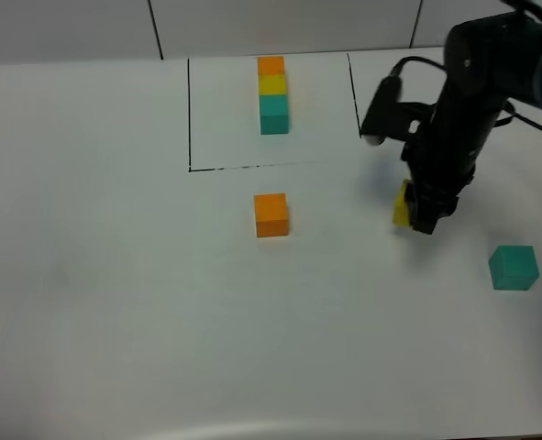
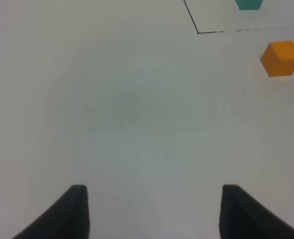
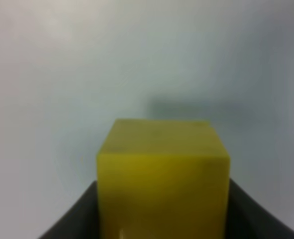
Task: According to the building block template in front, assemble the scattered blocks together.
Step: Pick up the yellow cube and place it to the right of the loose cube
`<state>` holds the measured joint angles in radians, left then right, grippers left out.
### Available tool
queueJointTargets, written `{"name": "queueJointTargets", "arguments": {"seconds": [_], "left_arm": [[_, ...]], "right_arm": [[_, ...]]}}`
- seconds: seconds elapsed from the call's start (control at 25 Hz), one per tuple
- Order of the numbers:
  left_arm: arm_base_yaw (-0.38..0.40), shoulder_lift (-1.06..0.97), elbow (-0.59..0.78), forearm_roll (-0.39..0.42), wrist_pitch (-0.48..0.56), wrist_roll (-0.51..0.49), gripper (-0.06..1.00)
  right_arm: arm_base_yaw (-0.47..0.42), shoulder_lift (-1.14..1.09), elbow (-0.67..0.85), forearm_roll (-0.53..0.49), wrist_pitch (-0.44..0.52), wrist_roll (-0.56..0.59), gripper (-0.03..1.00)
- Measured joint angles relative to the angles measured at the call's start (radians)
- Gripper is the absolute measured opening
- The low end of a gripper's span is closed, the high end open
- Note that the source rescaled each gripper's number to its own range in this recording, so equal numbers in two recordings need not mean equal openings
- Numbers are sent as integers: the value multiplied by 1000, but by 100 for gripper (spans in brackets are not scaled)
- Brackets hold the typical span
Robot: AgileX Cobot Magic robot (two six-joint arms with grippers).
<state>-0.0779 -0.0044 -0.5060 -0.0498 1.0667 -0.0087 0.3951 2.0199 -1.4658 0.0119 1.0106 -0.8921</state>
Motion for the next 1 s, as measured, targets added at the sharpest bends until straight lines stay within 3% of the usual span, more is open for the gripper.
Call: {"name": "queueJointTargets", "arguments": {"seconds": [0.36,0.68,1.0], "left_arm": [[0,0,0,0,0,0,25],[0,0,0,0,0,0,25],[0,0,0,0,0,0,25]], "right_arm": [[140,3,-1,-76,-136,-154,4],[149,133,-201,-66,18,-209,4],[175,218,-304,-5,45,-212,4]]}}
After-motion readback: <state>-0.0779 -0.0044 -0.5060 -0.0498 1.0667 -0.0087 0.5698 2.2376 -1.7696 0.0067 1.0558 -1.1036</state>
